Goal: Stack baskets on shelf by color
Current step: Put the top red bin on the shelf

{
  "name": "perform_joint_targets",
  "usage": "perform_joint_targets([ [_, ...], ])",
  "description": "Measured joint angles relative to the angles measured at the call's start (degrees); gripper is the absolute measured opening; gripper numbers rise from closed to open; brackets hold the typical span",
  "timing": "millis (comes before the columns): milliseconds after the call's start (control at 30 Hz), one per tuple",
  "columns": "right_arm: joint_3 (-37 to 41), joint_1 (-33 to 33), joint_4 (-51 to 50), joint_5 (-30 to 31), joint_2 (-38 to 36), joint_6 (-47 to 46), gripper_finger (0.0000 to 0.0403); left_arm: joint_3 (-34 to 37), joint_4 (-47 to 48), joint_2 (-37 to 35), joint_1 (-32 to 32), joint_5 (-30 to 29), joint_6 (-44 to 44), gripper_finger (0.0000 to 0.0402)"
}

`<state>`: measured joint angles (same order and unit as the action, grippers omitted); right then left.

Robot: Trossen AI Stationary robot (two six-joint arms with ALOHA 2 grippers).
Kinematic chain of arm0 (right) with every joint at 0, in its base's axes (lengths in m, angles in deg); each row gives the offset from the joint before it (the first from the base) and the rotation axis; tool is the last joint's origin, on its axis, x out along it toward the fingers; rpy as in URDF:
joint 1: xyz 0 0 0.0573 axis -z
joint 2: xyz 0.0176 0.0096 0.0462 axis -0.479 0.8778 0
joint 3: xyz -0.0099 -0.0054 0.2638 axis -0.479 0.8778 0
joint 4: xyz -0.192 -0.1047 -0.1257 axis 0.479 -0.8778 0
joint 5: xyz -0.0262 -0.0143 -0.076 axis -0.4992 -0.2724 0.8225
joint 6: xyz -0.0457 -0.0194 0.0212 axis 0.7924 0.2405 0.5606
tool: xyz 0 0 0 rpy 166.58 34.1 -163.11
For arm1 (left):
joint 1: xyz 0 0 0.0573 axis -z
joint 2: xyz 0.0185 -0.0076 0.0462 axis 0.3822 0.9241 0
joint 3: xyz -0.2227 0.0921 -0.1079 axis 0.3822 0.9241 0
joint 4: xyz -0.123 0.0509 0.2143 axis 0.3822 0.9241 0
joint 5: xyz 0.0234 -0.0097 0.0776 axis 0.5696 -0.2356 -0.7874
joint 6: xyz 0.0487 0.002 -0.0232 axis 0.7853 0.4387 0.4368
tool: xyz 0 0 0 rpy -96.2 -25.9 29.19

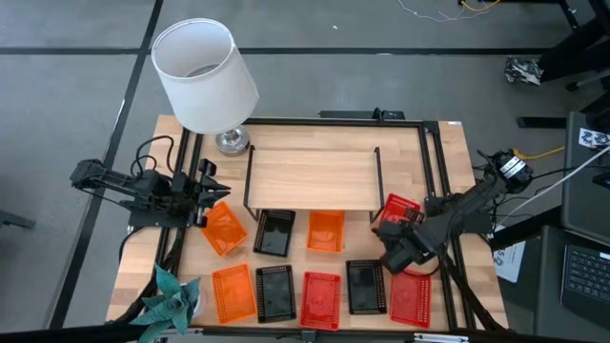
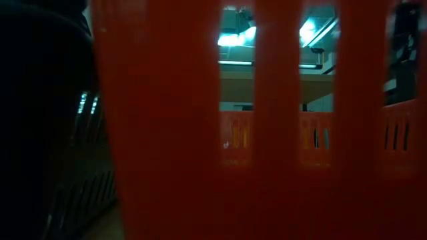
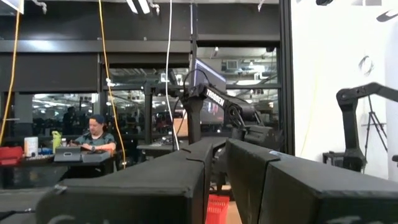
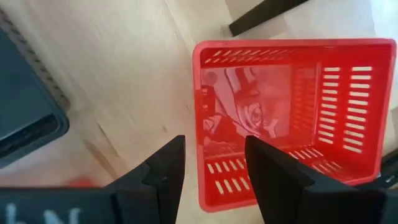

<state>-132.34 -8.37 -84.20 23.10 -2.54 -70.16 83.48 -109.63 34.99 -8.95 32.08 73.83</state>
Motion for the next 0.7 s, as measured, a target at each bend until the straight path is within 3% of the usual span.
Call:
perform_joint_targets([
  [367,8.87,0.58,8.16,-0.76,0.05,-2.36,0.0167,0.00,0.57,0.00,0.01,0.00,-0.44,0.0039],
  [533,12.34,0.58,14.11,-3.78,0.02,-2.60,0.0164,0.00,0.59,0.00,0.01,0.00,-0.44,0.0039],
  [600,12.85,0.58,15.77,-4.85,0.02,-3.47,0.0151,0.00,0.57,0.00,0.00,0.00,-0.26,0.0039],
  [700,12.57,0.56,16.29,-5.87,0.02,-3.77,0.0097,0.00,0.58,0.00,0.00,0.00,-0.07,0.0039],
])
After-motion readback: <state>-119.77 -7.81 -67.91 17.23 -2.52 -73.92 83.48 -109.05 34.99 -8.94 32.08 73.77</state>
